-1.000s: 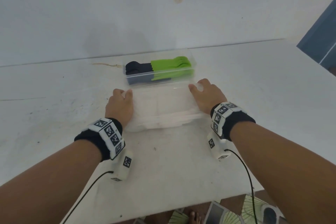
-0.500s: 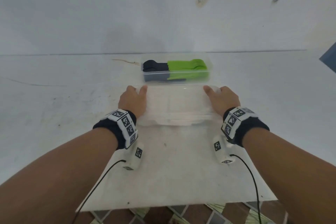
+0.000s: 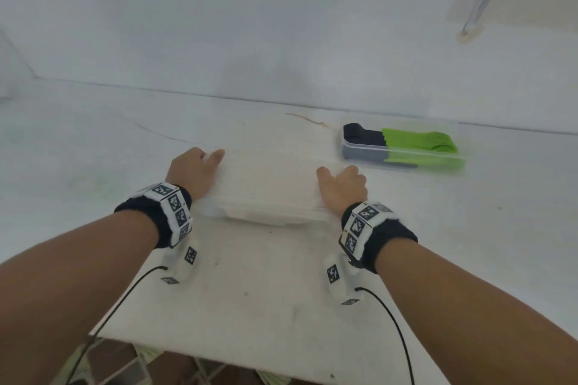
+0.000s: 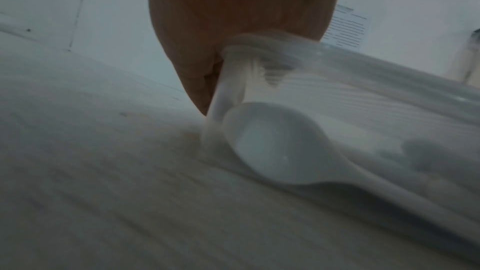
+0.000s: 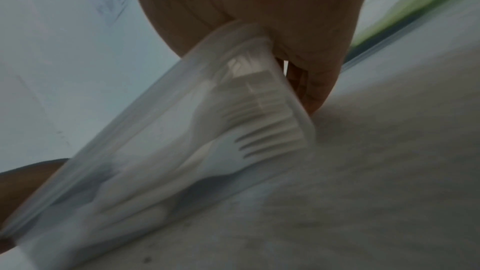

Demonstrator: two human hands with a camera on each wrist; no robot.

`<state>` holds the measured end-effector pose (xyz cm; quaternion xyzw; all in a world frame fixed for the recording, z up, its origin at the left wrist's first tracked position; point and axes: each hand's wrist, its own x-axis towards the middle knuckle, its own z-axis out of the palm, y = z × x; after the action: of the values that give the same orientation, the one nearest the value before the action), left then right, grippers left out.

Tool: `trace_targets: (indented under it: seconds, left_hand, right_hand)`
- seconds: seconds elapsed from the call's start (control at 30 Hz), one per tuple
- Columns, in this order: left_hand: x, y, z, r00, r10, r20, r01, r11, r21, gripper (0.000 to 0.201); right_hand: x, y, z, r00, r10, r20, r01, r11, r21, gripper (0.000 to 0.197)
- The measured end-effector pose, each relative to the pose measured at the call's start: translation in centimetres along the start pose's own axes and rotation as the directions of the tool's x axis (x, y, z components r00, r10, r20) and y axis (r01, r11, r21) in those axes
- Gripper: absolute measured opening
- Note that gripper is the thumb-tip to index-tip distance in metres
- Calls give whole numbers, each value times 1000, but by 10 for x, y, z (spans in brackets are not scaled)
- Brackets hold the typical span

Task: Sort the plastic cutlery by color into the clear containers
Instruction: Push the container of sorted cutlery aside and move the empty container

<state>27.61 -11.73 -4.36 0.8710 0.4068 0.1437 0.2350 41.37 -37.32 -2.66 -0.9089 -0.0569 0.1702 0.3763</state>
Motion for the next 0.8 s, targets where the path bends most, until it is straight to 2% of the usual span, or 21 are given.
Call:
trace_targets:
  seconds: [0.2,0.4,0.57,0.8]
  left_hand:
    - [74,-102,-66,998,-23,-50,21,999,-50,56]
    - [150,-187,-117,999,-39,-11,38,996,-77,52]
    - [197,-212,-132,1000,-11,-5,10,992,-127,49]
    - [256,-218,-129,1000,-15,-7,14,987,-159,52]
  right_hand:
    - [-10,-97,105,995,-86,41,86,996,2,61]
    - [-25,-184,201,993,-120,8,120,992,-35,57]
    - [-11,-224,241,994,-101,-29,99,993,-66,58]
    - [29,-257,263,992,-110,-65,105,991,-79,58]
